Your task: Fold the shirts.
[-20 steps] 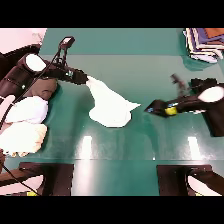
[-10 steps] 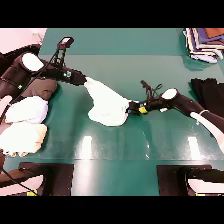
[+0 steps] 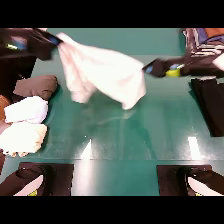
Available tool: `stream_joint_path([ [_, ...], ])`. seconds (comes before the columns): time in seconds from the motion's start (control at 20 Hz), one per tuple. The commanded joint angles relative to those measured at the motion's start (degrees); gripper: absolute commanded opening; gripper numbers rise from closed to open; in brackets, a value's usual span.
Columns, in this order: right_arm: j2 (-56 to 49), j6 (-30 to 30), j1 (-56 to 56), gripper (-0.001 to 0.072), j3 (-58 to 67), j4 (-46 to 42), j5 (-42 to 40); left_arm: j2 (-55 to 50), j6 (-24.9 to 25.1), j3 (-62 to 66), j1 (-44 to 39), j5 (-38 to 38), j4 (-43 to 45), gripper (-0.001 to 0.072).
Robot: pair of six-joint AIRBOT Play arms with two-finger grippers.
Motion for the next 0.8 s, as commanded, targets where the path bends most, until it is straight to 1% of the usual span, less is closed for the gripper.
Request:
stream_joint_path([
  [0.0,8.66,6.80,-1.18,0.0009,10.45,-10.91,4.76,6.21,0.02,7.63,0.00,-4.39,-0.87,0.0023],
  [0.05,9.60,8.28,-1.09,0.0009,12.68,-13.11,5.88,6.69,0.00,9.35,0.00,-6.29,-1.14,0.0023],
  [0.15,9.29,10.78,-1.05,0.0009,16.22,-15.74,9.86,6.84,0.02,9.20,0.00,-7.10,-1.51,0.0023],
  [0.25,6.40,12.74,-1.05,0.0009,17.86,-16.20,15.30,6.80,-0.02,5.18,0.00,-7.15,-1.27,0.0023],
  [0.35,1.88,14.93,-0.09,0.0009,17.27,-16.26,20.20,6.27,-1.20,-2.03,0.00,-8.66,-1.22,0.0023],
  [0.45,-2.43,15.10,2.78,0.0009,13.09,-16.44,22.16,6.12,-1.77,-12.24,0.00,-10.16,-1.22,0.0023],
  [0.6,-8.57,15.10,6.86,0.0009,5.53,-19.15,22.53,5.95,-1.92,-29.83,0.00,-10.01,-1.09,0.0023],
  [0.75,-11.32,15.10,9.55,0.0009,-1.09,-19.67,20.09,5.97,-1.01,-43.95,0.00,-10.12,-1.18,0.0025],
])
